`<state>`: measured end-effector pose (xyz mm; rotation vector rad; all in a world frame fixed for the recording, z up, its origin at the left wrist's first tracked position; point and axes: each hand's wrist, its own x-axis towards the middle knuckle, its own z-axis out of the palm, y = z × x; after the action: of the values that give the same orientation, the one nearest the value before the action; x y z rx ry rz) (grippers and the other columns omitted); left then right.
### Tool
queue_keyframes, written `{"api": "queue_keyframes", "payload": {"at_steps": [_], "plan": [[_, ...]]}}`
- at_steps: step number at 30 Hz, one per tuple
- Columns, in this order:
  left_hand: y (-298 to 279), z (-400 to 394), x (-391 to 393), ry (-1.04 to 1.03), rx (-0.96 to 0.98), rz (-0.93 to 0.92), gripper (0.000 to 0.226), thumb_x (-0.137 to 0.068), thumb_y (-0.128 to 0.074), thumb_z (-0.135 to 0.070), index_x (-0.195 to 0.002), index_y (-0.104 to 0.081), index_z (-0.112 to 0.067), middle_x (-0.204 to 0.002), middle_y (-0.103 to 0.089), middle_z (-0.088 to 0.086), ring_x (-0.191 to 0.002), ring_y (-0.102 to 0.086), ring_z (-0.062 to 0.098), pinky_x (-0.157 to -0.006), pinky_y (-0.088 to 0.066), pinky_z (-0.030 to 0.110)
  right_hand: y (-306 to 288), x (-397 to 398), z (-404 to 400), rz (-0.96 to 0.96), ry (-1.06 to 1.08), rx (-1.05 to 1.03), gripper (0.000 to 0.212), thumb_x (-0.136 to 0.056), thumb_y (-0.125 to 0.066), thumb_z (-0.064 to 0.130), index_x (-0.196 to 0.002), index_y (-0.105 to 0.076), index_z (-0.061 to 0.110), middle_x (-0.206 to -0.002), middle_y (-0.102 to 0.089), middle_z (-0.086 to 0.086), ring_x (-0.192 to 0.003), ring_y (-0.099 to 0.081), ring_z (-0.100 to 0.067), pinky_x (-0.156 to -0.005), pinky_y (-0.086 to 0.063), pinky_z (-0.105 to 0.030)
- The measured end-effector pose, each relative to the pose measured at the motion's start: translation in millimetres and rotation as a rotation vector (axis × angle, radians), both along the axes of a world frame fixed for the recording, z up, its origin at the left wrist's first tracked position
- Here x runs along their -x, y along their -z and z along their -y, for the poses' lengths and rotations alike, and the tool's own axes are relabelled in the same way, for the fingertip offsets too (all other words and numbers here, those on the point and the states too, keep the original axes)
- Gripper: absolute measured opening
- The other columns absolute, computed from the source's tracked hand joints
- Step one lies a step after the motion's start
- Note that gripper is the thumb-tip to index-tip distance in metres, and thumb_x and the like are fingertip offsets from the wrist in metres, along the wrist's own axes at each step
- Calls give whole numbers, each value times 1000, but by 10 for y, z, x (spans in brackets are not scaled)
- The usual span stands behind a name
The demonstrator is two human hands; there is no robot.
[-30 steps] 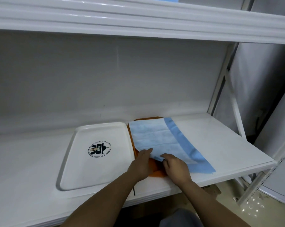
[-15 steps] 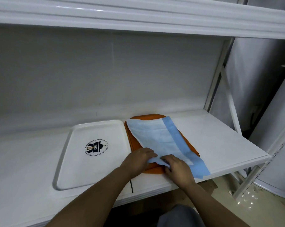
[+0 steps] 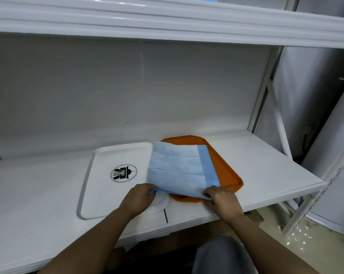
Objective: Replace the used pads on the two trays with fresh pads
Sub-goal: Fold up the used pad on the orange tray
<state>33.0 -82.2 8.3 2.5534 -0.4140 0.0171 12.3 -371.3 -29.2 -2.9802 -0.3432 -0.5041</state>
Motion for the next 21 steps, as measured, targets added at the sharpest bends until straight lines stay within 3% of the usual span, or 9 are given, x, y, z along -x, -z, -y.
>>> {"api": "queue_keyframes", "payload": {"at_steps": [5,7,9,12,15,17,19,21], "plan": [[56,-137,76,-63,-7,-50,22,-94,-46,-13,-96,-68,-10,-95,-68,8,-89,-60,24,-63,-30,24,-120,80,5,20,101,-99,12,-86,-59,17,-94,-67,18,-87,-71,-1,-72,-66,-24,-55,-44,-29],[47,-193,112,-104,21,-44,23,-93,-47,-14,-73,-57,-12,-73,-58,4,-75,-54,24,-57,-29,28,-178,116,-21,62,87,-186,11,-86,-62,18,-95,-68,19,-89,-71,2,-74,-67,-22,-57,-45,-29],[34,-269,129,-157,78,-44,30,-93,-51,-19,-64,-46,-16,-62,-49,0,-67,-47,23,-55,-30,27,-237,154,-42,82,83,-285,15,-85,-65,17,-100,-69,20,-91,-72,3,-78,-67,-21,-60,-47,-28],[-31,-351,167,-263,262,-11,18,-89,-61,-28,-76,-63,-16,-69,-62,1,-67,-54,17,-59,-38,27,-330,200,-89,110,83,-416,18,-87,-63,13,-103,-68,19,-95,-71,4,-80,-65,-17,-61,-46,-23],[-39,-376,214,-279,412,56,4,-81,-70,-22,-80,-67,-20,-74,-65,-6,-69,-57,8,-62,-41,22,-423,225,-167,122,76,-557,18,-91,-56,10,-104,-65,18,-94,-67,5,-79,-62,-14,-62,-48,-25],[28,-417,216,-220,384,100,16,-72,-75,-28,-86,-67,-28,-86,-68,-11,-82,-59,7,-71,-45,24,-470,231,-200,124,58,-623,19,-91,-52,7,-102,-63,18,-90,-65,5,-76,-59,-14,-61,-49,-33],[105,-477,211,-206,290,92,44,-59,-69,-45,-101,-67,-31,-104,-66,-12,-97,-57,12,-82,-47,33,-510,227,-217,111,38,-684,21,-91,-48,4,-99,-61,19,-85,-63,5,-72,-58,-14,-60,-46,-35],[162,-495,150,-188,282,46,55,-57,-66,-42,-110,-65,-27,-115,-64,-7,-107,-55,15,-91,-45,35,-566,216,-224,108,29,-732,21,-92,-46,4,-98,-60,19,-84,-63,4,-74,-58,-13,-61,-46,-33]]}}
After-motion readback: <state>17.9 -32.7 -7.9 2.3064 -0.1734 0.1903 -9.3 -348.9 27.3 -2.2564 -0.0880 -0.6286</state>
